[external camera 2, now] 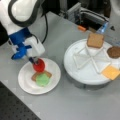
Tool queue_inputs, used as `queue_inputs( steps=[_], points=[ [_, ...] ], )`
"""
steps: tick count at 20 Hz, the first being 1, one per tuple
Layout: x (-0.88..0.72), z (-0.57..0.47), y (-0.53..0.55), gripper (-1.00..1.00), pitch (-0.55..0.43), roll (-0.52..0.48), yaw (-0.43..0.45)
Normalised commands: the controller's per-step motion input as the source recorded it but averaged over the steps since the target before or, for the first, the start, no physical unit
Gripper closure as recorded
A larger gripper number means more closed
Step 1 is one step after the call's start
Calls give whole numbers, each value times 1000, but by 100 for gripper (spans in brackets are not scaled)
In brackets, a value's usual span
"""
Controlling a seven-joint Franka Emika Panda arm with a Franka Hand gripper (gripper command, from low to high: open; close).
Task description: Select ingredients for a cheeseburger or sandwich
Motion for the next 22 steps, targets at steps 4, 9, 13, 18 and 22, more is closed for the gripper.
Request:
queue_inputs(
  steps=[4, 9, 13, 18, 22],
  points=[
    [338, -60, -158, 100, 45, -8, 281],
    [300, -61, -128, 100, 37, -18, 274],
    [292, -53, -126, 100, 56, -11, 290],
    [298, 12, -146, 100, 28, -5, 281],
    [281, 1, -133, 100, 35, -147, 290]
  ],
)
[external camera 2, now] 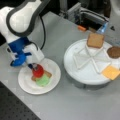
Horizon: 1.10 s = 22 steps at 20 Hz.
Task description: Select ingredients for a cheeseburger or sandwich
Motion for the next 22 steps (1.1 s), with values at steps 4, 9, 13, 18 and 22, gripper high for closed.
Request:
queue_inputs(
  steps=[4, 9, 13, 18, 22],
  points=[
    [271, -55, -100, 100, 36, -187, 304],
    [258, -61, -88, 100, 50, -175, 297],
    [249, -43, -89, 100, 42, -71, 237],
    [193, -13, -103, 100, 35, -23, 214],
    [143, -5, -113, 100, 36, 13, 213]
  ],
)
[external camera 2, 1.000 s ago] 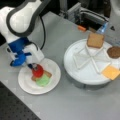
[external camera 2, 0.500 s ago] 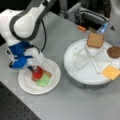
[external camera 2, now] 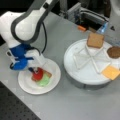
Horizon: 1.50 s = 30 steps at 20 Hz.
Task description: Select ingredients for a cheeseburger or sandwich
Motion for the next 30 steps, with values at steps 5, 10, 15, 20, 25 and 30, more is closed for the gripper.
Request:
queue_inputs(
  steps=[5, 10, 15, 20, 25, 30],
  points=[
    [97, -14, -110, 100, 56, 60, 195],
    [47, -17, -110, 100, 58, 96, 172],
    [22, -20, -92, 100, 43, 87, 165],
    [20, -16, -74, 100, 23, 95, 163],
    [32, -25, -24, -100, 4, 104, 144],
    [52, -30, -18, -100, -6, 74, 126]
  ],
)
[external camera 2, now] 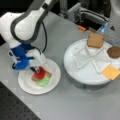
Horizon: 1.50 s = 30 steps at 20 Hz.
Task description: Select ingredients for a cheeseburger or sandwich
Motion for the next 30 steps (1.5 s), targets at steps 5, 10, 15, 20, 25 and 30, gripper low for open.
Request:
queue_inputs(
  steps=[5, 10, 15, 20, 25, 30],
  points=[
    [76, -36, -57, -100, -20, 72, 121],
    [90, -35, -103, -100, -28, 73, 128],
    [88, -7, -126, -100, -23, 63, 136],
    [64, 65, -92, -100, 6, -18, 117],
    [-175, 398, 94, -100, 124, -295, -2],
    [-559, 641, 457, -100, 166, -513, -114]
  ],
)
